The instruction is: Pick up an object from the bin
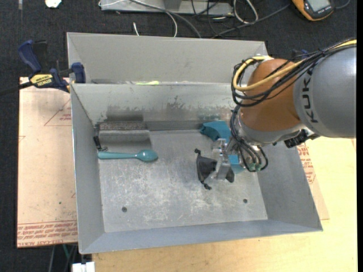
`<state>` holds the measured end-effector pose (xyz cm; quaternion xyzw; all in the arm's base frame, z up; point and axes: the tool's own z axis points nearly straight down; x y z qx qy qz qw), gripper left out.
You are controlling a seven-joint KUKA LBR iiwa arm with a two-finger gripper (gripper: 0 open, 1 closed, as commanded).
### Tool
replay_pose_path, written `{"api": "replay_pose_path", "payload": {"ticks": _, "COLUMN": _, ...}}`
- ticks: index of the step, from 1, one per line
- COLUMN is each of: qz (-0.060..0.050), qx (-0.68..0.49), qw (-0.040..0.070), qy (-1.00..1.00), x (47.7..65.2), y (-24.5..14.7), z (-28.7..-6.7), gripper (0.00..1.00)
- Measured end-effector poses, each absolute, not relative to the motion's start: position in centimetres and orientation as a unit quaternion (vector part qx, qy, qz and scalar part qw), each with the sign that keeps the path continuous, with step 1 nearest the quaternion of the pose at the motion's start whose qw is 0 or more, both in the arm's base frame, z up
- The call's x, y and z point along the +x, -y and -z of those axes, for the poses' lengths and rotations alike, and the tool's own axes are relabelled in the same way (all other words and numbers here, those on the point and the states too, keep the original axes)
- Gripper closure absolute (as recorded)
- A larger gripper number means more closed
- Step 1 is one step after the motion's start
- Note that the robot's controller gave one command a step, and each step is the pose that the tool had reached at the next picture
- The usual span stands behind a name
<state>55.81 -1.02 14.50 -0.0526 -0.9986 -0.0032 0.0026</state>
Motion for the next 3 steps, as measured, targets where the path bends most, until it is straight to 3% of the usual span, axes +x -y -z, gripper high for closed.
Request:
{"api": "replay_pose_path", "payload": {"ticks": 1, "qz": 0.004, "qx": 0.085, "qw": -0.001, "qy": 0.996, "x": 57.2, "y": 0.2, "z": -13.5, "gripper": 1.00}}
{"api": "replay_pose_path", "payload": {"ticks": 2, "qz": 0.002, "qx": 0.167, "qw": -0.006, "qy": 0.986, "x": 60.2, "y": 2.1, "z": -8.7, "gripper": 1.00}}
{"api": "replay_pose_path", "payload": {"ticks": 3, "qz": 0.004, "qx": 0.160, "qw": 0.000, "qy": 0.987, "x": 59.9, "y": 1.4, "z": -13.5, "gripper": 1.00}}
